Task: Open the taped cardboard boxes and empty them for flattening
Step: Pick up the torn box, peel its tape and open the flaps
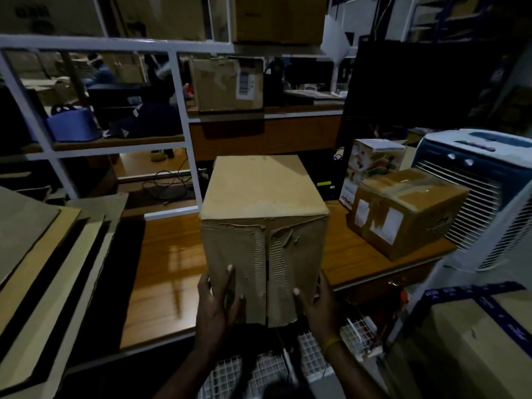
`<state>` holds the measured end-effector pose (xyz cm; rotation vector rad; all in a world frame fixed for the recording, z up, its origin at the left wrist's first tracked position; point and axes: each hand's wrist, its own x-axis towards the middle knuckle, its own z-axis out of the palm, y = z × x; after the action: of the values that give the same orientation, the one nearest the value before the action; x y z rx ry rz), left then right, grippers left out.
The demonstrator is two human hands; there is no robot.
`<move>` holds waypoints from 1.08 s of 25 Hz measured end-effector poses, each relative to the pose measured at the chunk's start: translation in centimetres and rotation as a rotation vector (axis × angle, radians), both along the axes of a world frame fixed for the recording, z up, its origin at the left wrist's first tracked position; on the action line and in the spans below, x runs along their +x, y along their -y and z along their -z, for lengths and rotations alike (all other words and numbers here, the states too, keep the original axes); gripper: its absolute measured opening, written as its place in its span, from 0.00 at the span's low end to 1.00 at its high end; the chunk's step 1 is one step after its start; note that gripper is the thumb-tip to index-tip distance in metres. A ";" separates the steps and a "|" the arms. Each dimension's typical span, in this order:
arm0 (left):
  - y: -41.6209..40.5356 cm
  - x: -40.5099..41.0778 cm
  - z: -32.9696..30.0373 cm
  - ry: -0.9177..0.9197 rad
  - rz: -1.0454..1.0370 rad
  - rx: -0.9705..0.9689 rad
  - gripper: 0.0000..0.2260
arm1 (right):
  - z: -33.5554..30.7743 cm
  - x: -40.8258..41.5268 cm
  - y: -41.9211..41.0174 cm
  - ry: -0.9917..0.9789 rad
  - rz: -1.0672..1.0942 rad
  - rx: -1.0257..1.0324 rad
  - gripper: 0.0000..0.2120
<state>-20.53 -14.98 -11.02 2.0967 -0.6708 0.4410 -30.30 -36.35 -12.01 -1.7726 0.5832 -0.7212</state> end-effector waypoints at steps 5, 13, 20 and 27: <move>1.0 2.3 -0.3 0.047 -0.030 0.055 0.45 | -0.6 2.4 -0.2 0.004 0.093 0.025 0.32; 4.2 1.1 -9.7 0.044 -0.215 -0.088 0.27 | -10.4 3.8 -1.6 0.049 0.326 -0.235 0.34; 3.7 2.0 -18.7 -0.047 -0.319 0.240 0.20 | -19.8 3.2 -1.0 -0.283 0.114 -0.435 0.29; 2.9 3.4 -19.3 -0.161 -0.303 0.442 0.19 | -20.6 4.3 -1.4 -0.483 -0.095 -0.589 0.30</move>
<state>-17.09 -17.92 8.24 2.6377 -0.3771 0.3017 -26.03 -34.91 8.57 -2.5405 0.6367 -0.4135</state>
